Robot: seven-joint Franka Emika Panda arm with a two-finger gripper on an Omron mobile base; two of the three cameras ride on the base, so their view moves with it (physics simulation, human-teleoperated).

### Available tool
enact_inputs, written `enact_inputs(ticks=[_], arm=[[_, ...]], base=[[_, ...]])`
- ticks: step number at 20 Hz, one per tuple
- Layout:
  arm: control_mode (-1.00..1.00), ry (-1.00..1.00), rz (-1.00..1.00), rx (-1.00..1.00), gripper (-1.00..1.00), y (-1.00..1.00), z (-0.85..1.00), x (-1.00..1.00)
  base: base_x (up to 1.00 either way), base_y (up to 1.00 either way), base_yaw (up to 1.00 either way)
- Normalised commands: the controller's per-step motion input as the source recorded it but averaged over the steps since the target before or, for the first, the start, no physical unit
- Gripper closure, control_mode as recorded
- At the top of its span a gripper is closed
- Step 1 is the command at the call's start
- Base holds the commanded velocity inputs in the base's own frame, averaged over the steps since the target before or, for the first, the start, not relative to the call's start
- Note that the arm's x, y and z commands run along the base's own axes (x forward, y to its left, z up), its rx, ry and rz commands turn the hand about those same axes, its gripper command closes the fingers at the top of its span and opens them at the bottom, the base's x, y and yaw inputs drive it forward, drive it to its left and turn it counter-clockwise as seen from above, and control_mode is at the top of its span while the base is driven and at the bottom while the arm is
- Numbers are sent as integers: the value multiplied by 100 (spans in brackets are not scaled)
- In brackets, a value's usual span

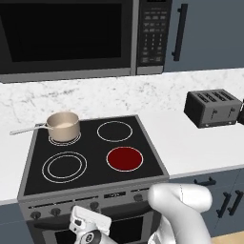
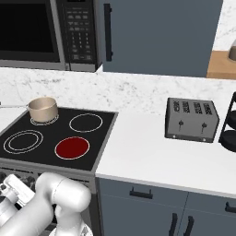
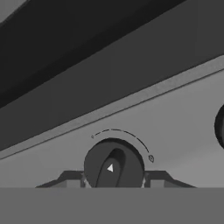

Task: Turn off the front right burner of the stove.

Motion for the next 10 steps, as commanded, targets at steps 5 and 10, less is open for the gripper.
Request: enact_inputs(ticks=[5,10], arm=[[-100,0,0,11,100,0,0,20],[-100,-8,-8,32,100,-11,10,2]], base=[[0,0,0],[0,0,0]])
